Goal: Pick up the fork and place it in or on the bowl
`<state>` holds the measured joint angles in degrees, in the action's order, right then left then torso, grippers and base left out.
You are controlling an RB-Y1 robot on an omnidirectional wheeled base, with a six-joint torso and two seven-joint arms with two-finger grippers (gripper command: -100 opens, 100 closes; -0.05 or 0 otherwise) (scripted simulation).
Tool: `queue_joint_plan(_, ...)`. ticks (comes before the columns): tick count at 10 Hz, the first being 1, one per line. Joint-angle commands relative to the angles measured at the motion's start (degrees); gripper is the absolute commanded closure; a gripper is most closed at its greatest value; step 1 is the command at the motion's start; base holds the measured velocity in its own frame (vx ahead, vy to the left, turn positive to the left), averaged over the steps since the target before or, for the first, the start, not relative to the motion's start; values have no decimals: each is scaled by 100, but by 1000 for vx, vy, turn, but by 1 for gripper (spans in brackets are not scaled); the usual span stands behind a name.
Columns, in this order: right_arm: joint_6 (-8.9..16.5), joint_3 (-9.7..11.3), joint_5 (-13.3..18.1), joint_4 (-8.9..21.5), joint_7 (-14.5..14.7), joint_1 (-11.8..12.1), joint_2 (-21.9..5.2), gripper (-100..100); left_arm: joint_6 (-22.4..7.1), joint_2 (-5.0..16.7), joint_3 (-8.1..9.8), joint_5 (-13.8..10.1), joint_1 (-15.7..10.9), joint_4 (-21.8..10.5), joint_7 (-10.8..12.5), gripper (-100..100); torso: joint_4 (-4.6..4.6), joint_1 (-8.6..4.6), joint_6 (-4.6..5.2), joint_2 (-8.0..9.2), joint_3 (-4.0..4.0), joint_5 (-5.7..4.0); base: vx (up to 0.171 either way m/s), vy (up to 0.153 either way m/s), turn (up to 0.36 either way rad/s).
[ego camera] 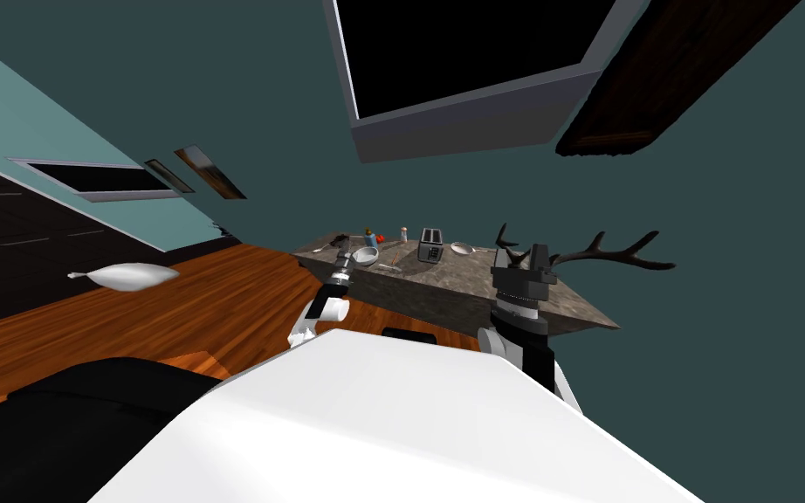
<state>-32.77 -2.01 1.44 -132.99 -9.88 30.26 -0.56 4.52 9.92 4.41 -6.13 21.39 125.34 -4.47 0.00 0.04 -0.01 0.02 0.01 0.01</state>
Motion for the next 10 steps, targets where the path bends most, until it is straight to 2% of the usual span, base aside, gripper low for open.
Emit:
queue_joint_plan(1, 0, 0, 0, 0, 0, 0, 0, 0, -286, 87, 14, -36, -136, -52, 18, -100, 0, 0, 0, 0, 0, 0, -9, 10, -33)
queue_joint_plan(2, 0, 0, 0, 0, 0, 0, 0, 0, -416, 87, 14, -36, -136, -52, 18, -100, 0, 0, 1, 0, 0, 0, -9, 10, -17)
queue_joint_plan(3, 0, 0, 0, 0, 0, 0, 0, 0, -563, 160, 26, -68, -255, -98, 32, -100, 0, 0, 0, 0, 0, 0, -11, 11, -27)
queue_joint_plan(5, 0, 0, 0, 0, 0, 0, 0, 0, -768, 160, 26, -68, -255, -98, 32, -100, 0, 0, 0, 1, 0, 0, -4, 4, -11)
queue_joint_plan(8, 0, 0, 0, 0, 0, 0, 0, 0, -1265, 301, 52, -135, -504, -192, 62, -100, 0, 0, 0, 0, 0, 0, -8, 9, -29)
queue_joint_plan(10, 0, 0, 0, 0, 0, 0, 0, 0, -1500, 301, 52, -135, -504, -192, 62, -100, 0, 0, 0, 0, 0, 0, -4, 4, -11)
